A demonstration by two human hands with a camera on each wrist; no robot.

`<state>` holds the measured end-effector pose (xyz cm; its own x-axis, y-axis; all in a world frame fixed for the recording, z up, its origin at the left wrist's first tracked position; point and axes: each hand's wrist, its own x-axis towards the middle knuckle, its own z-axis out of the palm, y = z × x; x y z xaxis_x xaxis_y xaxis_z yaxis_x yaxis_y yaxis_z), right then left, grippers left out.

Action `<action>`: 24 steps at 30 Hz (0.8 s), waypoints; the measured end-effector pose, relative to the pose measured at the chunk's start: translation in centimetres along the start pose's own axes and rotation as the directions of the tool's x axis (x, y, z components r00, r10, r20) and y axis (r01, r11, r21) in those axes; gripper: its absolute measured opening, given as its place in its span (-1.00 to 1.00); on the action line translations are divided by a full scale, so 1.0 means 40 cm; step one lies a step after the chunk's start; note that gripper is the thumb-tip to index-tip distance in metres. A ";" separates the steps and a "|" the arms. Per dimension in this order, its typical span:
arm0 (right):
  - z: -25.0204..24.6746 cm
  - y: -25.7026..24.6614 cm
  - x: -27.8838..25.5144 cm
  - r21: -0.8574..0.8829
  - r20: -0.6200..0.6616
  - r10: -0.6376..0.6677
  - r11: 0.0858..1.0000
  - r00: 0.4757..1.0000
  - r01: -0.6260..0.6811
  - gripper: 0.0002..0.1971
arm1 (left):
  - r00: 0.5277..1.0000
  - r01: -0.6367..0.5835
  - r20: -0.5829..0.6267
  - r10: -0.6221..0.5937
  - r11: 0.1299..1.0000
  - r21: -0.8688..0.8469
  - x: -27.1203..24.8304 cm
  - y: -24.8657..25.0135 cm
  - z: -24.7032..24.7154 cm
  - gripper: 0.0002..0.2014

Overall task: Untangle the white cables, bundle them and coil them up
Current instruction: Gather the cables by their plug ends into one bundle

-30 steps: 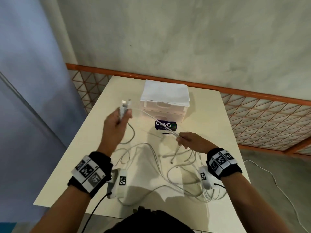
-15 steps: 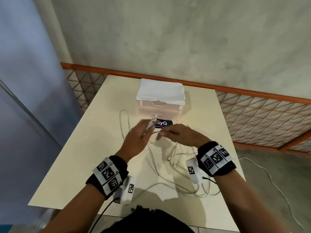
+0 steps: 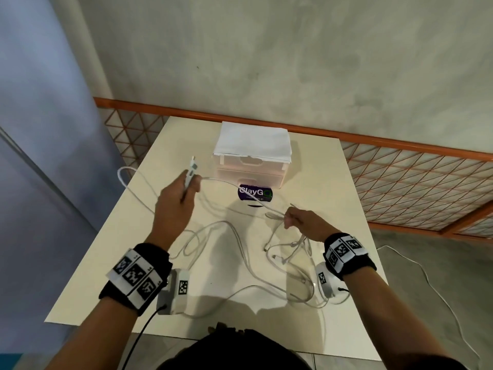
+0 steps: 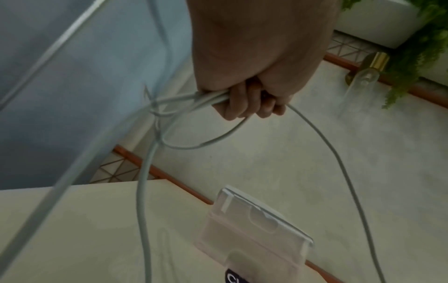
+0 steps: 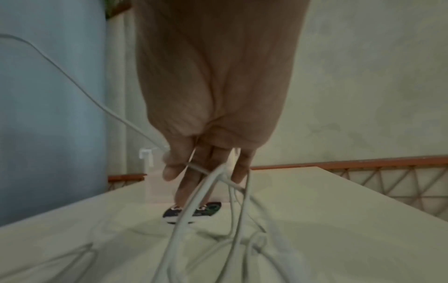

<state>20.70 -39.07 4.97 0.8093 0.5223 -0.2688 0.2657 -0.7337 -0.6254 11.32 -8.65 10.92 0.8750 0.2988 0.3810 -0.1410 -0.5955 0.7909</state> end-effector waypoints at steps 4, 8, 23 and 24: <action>-0.021 0.031 0.001 0.177 -0.261 0.042 0.984 0.964 0.005 -0.83 | 0.993 0.003 0.121 -0.007 1.000 0.027 -0.003 -0.035 -0.018 -0.67; -0.069 -0.022 -0.021 0.417 -0.441 0.052 0.896 0.896 0.153 -0.86 | 0.905 0.043 0.413 -0.107 0.986 0.162 -0.026 -0.081 -0.009 -0.66; -0.109 -0.098 -0.158 0.472 -0.413 -0.111 0.823 0.904 0.317 -0.70 | 0.722 0.142 0.604 -0.337 0.927 0.347 -0.055 -0.139 -0.010 -0.83; -0.105 -0.095 -0.166 0.469 -0.384 -0.110 0.832 0.917 0.296 -0.72 | 0.717 0.146 0.603 -0.350 0.921 0.361 -0.059 -0.142 -0.011 -0.77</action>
<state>16.51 -41.57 12.23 0.9138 0.3927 0.1035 0.2149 -0.2513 -0.9437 9.86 -5.65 5.72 0.9558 -0.0268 -0.2927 0.1655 -0.7741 0.6111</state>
